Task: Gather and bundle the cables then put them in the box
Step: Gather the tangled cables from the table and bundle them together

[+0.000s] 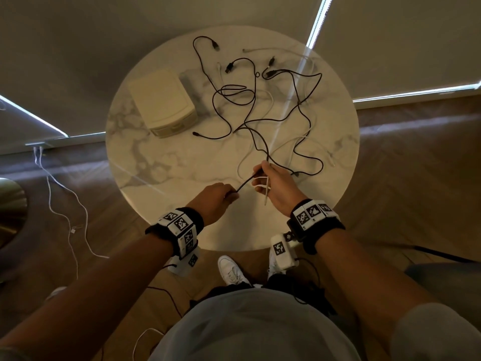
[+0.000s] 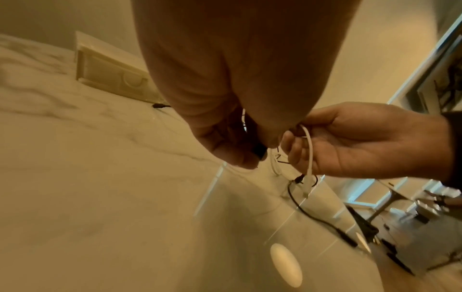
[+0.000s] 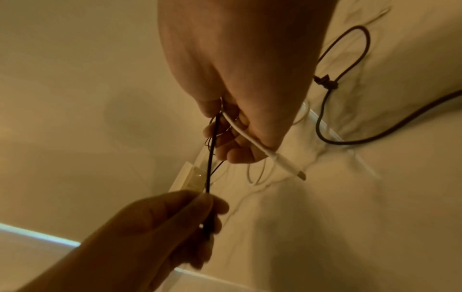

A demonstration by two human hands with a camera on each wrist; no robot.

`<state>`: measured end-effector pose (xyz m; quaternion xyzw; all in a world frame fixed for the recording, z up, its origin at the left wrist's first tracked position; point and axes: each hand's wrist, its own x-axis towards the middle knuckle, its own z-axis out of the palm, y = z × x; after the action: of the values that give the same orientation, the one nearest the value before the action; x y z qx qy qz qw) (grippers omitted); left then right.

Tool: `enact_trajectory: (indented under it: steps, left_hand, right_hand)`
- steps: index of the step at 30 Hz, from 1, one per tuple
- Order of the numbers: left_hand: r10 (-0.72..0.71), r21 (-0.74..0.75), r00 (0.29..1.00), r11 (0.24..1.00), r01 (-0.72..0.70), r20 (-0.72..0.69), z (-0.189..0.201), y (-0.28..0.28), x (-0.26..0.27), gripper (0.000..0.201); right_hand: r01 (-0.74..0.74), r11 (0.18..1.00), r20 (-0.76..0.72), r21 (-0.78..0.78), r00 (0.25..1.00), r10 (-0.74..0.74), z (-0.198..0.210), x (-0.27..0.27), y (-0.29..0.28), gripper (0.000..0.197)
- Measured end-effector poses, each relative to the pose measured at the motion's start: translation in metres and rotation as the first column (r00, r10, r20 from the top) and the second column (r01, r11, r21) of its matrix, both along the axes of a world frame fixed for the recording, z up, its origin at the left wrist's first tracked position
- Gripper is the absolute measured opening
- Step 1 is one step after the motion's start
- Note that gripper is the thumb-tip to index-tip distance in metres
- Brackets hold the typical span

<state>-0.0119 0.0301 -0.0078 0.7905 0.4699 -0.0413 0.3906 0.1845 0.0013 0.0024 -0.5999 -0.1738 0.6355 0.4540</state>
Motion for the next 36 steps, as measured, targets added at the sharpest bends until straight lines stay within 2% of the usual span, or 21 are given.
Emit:
enact_trajectory:
  steps: [4,6,9,13,17,20,25,29,32,34,36]
  left_hand:
    - [0.115,-0.087,0.991,0.990,-0.108,0.075,0.006,-0.003,0.008,0.026]
    - [0.145,-0.100,0.984,0.986,-0.134,0.102,0.007,-0.007,0.008,0.020]
    - [0.227,-0.139,0.956,0.969,-0.202,0.188,0.010,-0.012,0.011,0.018]
    - [0.323,-0.209,0.917,0.938,-0.277,0.236,0.014,-0.013,0.015,0.022]
    - [0.285,-0.221,0.936,0.946,-0.238,0.209,0.012,-0.015,0.016,0.017]
    - [0.202,-0.219,0.961,0.963,-0.159,0.187,0.012,-0.020,0.020,0.024]
    - [0.172,-0.258,0.958,0.960,-0.110,0.231,0.014,-0.028,0.030,0.030]
    - [0.145,-0.259,0.962,0.962,-0.082,0.233,0.009,-0.031,0.029,0.030]
    - [0.040,-0.212,0.981,0.977,0.001,0.190,0.008,-0.034,0.027,0.030]
    - [-0.064,-0.196,0.987,0.976,0.093,0.146,0.009,-0.037,0.025,0.028]
    - [-0.144,-0.160,0.987,0.975,0.154,0.073,0.009,-0.036,0.020,0.028]
  right_hand:
    - [-0.004,0.999,0.021,0.037,1.000,0.003,-0.004,-0.007,-0.005,0.032]
    - [0.078,0.996,-0.096,0.039,0.993,-0.074,-0.002,-0.005,-0.004,0.033]
    - [0.184,0.983,-0.280,0.009,0.944,-0.174,0.001,-0.002,-0.003,0.035]
    - [0.143,0.990,-0.308,0.016,0.942,-0.132,0.007,-0.006,-0.006,0.034]
    - [0.255,0.967,-0.402,0.005,0.886,-0.232,0.010,-0.005,-0.006,0.035]
    - [0.322,0.946,-0.474,-0.017,0.831,-0.292,0.009,-0.002,-0.006,0.035]
    - [0.328,0.944,-0.498,-0.017,0.816,-0.293,0.005,0.000,-0.012,0.039]
    - [0.306,0.952,-0.495,-0.023,0.824,-0.277,0.006,-0.002,-0.021,0.040]
    - [0.229,0.973,-0.428,-0.008,0.879,-0.210,0.012,-0.003,-0.030,0.039]
    - [0.129,0.992,-0.292,0.004,0.948,-0.123,0.012,-0.002,-0.035,0.039]
    - [-0.042,0.999,-0.058,0.008,0.997,0.042,0.008,0.002,-0.041,0.037]
